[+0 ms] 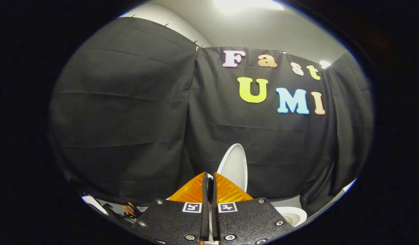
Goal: Open the toilet lid.
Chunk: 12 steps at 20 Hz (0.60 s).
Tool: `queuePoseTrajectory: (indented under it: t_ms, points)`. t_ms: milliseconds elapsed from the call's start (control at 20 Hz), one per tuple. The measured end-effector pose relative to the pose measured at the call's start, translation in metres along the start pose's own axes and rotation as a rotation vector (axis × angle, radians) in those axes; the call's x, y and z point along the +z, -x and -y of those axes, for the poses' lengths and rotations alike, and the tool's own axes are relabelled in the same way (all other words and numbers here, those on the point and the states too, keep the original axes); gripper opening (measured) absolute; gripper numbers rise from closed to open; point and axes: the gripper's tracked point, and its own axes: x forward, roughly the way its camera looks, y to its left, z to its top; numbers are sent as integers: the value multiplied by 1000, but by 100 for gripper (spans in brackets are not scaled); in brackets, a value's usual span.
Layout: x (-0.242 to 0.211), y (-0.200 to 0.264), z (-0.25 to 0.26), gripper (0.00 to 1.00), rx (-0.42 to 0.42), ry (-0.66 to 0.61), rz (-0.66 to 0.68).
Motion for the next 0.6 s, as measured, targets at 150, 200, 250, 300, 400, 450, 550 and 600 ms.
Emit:
queuePoseTrajectory:
  t_ms: [150, 200, 250, 300, 400, 450, 550, 600]
  points:
    - [-3, -7, -15, 5, 17, -12, -8]
    - [-3, -8, -18, 7, 19, -11, -15]
    - [-3, -9, -19, 7, 18, -10, -16]
    - [-2, -9, -21, 7, 19, -6, -17]
    - [-1, -9, -20, 7, 16, 2, -15]
    - [0, -8, -20, 7, 10, 10, -14]
    - [-1, -5, -17, 7, 10, 24, -20]
    - [-1, -4, -16, 7, 11, 24, -27]
